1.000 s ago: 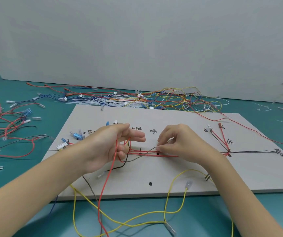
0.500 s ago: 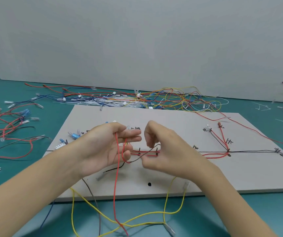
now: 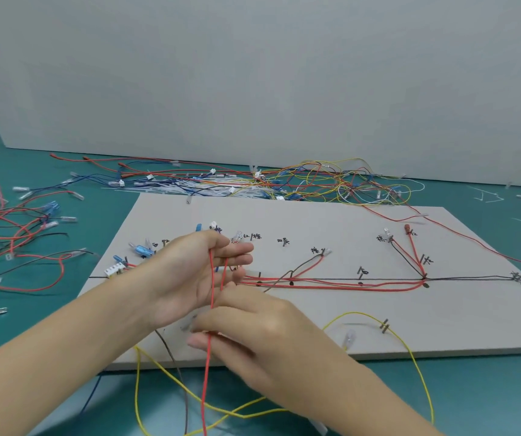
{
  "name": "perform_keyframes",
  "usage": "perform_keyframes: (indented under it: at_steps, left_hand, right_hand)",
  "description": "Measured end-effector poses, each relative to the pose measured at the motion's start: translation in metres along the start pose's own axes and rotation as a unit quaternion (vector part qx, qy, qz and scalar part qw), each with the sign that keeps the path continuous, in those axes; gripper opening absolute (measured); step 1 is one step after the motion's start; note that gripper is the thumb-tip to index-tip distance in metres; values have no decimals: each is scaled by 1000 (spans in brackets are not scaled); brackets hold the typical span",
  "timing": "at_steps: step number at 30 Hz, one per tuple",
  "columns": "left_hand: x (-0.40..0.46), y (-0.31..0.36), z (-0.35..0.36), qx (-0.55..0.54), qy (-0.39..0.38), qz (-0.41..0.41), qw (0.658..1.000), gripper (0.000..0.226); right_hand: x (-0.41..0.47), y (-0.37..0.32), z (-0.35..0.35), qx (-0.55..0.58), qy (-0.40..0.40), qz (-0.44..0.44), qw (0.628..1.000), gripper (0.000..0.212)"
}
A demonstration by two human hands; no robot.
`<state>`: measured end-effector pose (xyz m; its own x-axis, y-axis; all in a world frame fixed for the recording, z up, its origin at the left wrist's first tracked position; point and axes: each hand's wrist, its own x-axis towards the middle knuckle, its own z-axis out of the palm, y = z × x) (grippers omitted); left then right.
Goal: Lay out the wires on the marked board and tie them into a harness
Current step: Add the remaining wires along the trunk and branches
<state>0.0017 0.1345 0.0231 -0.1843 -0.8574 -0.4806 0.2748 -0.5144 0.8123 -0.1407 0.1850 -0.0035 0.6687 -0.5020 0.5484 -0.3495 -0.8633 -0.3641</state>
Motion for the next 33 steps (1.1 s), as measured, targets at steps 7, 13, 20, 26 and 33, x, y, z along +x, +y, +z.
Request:
perform_keyframes:
  at_steps: [7,13,20,26,33]
  left_hand:
    - [-6,-4,-5,87,-2,19,996,51]
    - [1,-18,-2,175,36,64,982,29]
    - [7,-22,-3,456,-15,205,866,28]
    - [10,-29,4,573,-10,242,783,5]
    - [13,-28,13,658,91,291,688,15]
  right_hand:
    - [0,14,-35,397,104,249,877,37]
    - [-4,53,-79,564,234,402,682,47]
    - [-18,99,-91,441,190,521,706,35]
    - [-12,101,-80,234,59,523,818,37]
    - [-3,103,-64,116,-2,538,835,36]
